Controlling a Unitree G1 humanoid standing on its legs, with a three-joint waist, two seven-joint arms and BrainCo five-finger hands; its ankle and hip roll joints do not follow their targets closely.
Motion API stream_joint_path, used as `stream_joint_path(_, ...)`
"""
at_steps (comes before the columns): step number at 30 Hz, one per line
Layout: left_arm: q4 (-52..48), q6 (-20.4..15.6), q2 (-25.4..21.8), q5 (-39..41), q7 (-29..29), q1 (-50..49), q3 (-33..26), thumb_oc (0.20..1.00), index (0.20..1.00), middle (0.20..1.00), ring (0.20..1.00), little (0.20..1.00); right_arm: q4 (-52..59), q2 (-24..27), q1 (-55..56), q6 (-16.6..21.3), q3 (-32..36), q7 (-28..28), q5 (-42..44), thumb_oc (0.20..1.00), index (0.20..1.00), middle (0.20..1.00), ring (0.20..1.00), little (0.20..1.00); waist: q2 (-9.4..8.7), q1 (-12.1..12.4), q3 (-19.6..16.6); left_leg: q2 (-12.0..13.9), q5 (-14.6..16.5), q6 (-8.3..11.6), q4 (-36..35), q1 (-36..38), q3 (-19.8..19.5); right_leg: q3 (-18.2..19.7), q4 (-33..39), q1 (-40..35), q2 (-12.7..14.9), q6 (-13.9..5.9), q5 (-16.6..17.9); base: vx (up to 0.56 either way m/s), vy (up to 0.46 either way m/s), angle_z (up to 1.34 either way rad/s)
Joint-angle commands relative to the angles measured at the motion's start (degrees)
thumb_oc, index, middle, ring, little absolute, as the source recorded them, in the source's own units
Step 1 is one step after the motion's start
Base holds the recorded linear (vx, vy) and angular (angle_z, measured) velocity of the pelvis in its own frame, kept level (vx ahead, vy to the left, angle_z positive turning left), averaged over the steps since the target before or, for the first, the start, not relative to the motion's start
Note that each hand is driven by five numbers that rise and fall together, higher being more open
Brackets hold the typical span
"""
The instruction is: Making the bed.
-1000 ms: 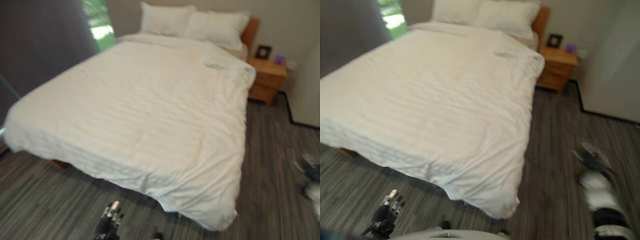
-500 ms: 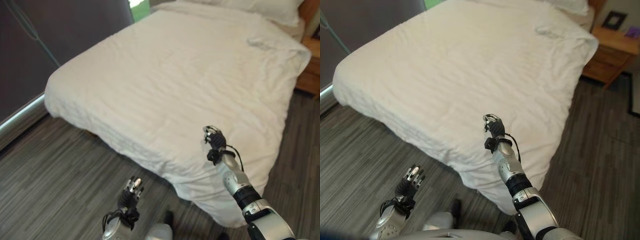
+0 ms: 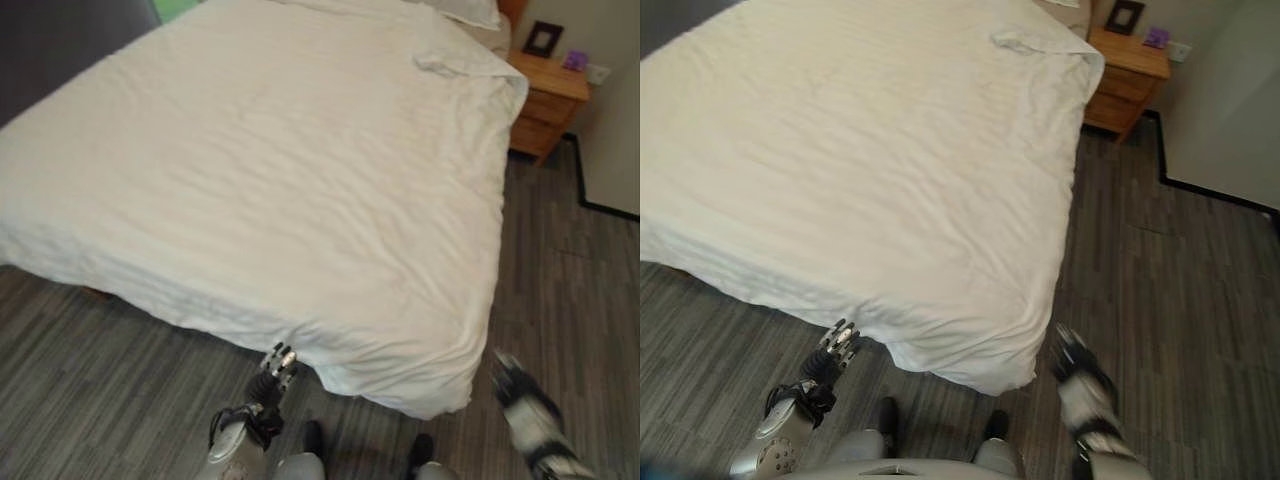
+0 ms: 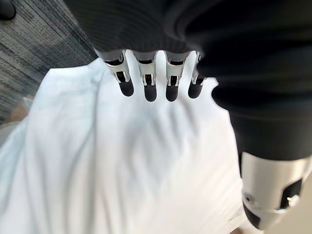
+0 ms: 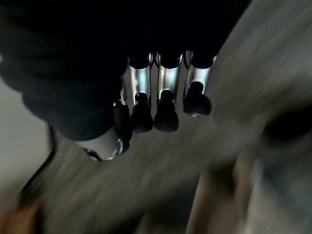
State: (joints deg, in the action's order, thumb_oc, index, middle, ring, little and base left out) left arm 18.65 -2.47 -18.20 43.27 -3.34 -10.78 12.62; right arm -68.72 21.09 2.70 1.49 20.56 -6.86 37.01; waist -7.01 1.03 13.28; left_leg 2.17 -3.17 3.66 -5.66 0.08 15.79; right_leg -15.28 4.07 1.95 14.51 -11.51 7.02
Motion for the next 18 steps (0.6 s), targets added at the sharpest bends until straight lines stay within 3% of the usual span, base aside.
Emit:
stream_joint_path(1,-2.2,-2.2,1.5,-4.8,-2.1,2.6,0.8,1.000,1.000,1.000,1.000,1.000,0.2,-0.2,2.2,0.7,-2.3,-0.4,-0.8,0.539,0.539,0.539,0.539,0.539,2.62,-2.5,2.9,4.3,4.2,1.36,0.7,1.6,0.3,0.5,0.2,1.4,2.8,-3.49,3.7,-0.19,0.073,-0.63)
stream_joint_path(2,-2.5,-2.2,1.4,-4.8,-2.1,3.6,1.5,1.000,1.000,1.000,1.000,1.000,1.5,-0.6,2.0,1.2,-3.2,-0.4,-1.7,1.000,1.000,1.000,1.000,1.000,3.15,-2.5,3.6,4.6,3.8,0.84,0.7,1.4,1.7,-1.3,-2.6,1.9,2.8,-3.18,3.1,-0.29,0.137,-0.64)
stream_joint_path(5,-3.9,-2.2,1.0,-4.7,-2.3,4.1,2.0,1.000,1.000,1.000,1.000,1.000,5.2,-2.1,1.2,2.0,-6.3,-0.5,-4.1,1.000,1.000,1.000,1.000,1.000,4.40,-1.9,4.0,5.6,2.4,-0.13,0.7,1.2,5.5,-5.6,-12.4,1.7,2.7,-1.78,-2.0,-0.25,0.173,-0.74)
stream_joint_path(9,-6.0,-1.7,0.2,-3.9,-4.1,2.4,1.9,1.000,1.000,1.000,1.000,1.000,11.8,-4.0,0.7,2.7,-11.8,0.6,-8.9,1.000,1.000,1.000,1.000,1.000,4.99,0.0,2.4,6.0,0.9,-1.56,0.7,0.9,9.8,-5.3,-21.2,-0.8,2.5,-1.19,-6.7,-0.20,0.071,-0.87)
stream_joint_path(12,-5.9,-1.1,0.6,-1.9,-5.1,1.7,2.2,1.000,1.000,1.000,1.000,1.000,15.4,-4.3,0.3,2.9,-15.5,0.6,-13.5,1.000,1.000,1.000,1.000,1.000,4.72,1.7,1.1,5.7,-0.1,-1.76,0.8,-0.2,11.3,-4.8,-20.6,-4.3,1.9,-1.61,-6.9,-0.22,-0.040,-0.42)
stream_joint_path(13,-6.2,-0.4,1.1,1.0,-6.6,0.9,2.5,1.000,1.000,1.000,1.000,1.000,20.2,-3.6,-0.2,2.7,-20.5,0.9,-20.4,1.000,1.000,1.000,1.000,1.000,4.51,3.7,0.4,6.0,-1.8,-1.52,1.2,-1.9,12.4,-4.8,-15.6,-9.1,-0.4,-0.98,-9.8,-0.17,-0.093,-0.37)
stream_joint_path(14,-6.2,-0.4,1.1,1.1,-6.6,0.8,2.5,1.000,1.000,1.000,1.000,1.000,20.3,-3.6,-0.1,2.7,-20.5,0.8,-20.4,1.000,1.000,1.000,1.000,1.000,4.51,3.7,0.5,6.1,-1.8,-1.45,1.2,-1.7,12.3,-4.9,-15.4,-9.4,-0.5,-0.92,-9.8,-0.21,-0.176,-0.38)
stream_joint_path(15,-6.8,-0.7,1.1,1.7,-7.0,0.0,2.7,1.000,1.000,1.000,1.000,1.000,23.0,-3.5,-0.5,2.7,-22.9,0.7,-22.6,1.000,1.000,1.000,1.000,1.000,4.58,4.0,0.3,6.2,-2.3,-0.18,1.4,-1.7,11.9,-3.3,-11.9,-11.5,-2.7,0.00,-13.4,-0.16,-0.164,-0.55)
stream_joint_path(16,-7.0,-0.5,1.4,2.5,-7.6,-0.9,2.8,1.000,1.000,1.000,1.000,1.000,26.5,-3.6,-1.8,2.8,-26.3,1.3,-26.4,1.000,1.000,1.000,1.000,1.000,5.10,4.6,0.0,6.3,-3.2,0.33,1.7,-2.0,12.6,-3.7,-7.2,-12.4,-4.1,0.92,-14.3,-0.17,-0.163,-0.69)
stream_joint_path(18,-6.8,-0.6,1.6,2.2,-7.3,-1.3,2.7,1.000,1.000,1.000,1.000,1.000,29.2,-2.6,-2.4,2.7,-28.2,1.2,-28.5,1.000,1.000,1.000,1.000,1.000,5.95,4.8,0.2,7.5,-5.1,0.25,2.7,-2.9,13.9,-3.6,-4.9,-12.8,-5.8,2.24,-13.5,-0.29,-0.166,-1.07)
